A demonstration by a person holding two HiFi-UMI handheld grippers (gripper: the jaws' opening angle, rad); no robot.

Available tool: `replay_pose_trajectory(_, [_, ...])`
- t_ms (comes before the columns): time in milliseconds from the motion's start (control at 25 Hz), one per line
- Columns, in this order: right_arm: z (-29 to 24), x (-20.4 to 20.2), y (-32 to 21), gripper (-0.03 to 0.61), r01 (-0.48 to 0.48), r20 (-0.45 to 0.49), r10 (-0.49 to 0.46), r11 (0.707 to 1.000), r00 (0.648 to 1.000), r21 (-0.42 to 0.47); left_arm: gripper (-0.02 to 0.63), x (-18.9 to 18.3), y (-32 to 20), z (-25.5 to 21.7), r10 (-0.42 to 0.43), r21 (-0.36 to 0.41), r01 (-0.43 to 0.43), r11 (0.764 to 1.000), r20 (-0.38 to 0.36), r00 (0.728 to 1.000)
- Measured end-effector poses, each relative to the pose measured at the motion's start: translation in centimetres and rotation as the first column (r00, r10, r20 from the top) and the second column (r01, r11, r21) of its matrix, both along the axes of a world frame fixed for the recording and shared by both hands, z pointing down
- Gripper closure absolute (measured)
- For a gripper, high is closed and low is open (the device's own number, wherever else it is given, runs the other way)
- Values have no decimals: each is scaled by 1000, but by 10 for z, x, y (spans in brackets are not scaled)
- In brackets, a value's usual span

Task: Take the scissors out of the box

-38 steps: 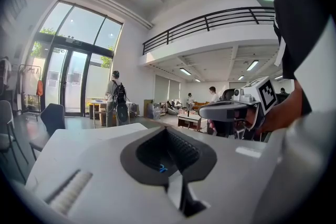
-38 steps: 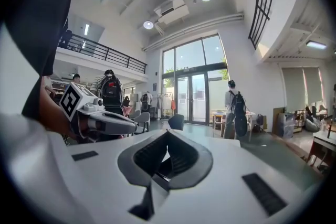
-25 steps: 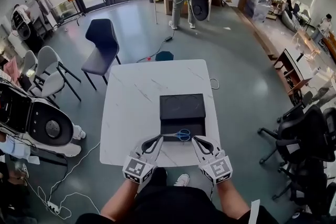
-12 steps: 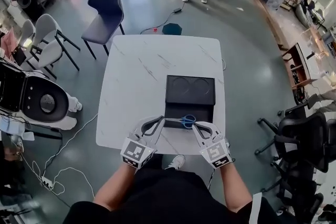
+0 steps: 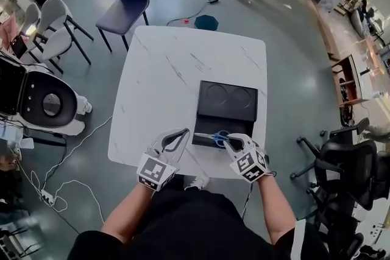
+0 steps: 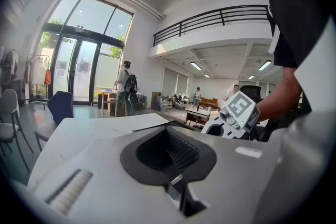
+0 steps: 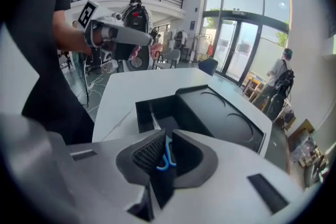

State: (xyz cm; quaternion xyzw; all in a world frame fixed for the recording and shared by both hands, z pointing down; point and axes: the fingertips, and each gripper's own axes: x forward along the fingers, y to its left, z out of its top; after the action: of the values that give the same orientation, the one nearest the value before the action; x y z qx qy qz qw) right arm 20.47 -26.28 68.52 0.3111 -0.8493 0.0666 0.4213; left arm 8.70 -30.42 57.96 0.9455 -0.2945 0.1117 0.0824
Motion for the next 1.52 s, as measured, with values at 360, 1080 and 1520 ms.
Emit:
replay_pose_trajectory(360, [46,-3,-5,485,171,-138,-189,977,972,-128,604,-15,-11,12,-43,-24,43,999,3,999])
replay_pose_trajectory(1080, [79,-7,-4,440,314,-214,-400,884,891,-345,604,-21,-8,29,-45,-52,45,998,-2,999])
replay_pose_trajectory(1520, [93,1,9,446,333,-262,-467,841,844,-427,604,-22,-7,29,-50,-49,49,998,-2,999])
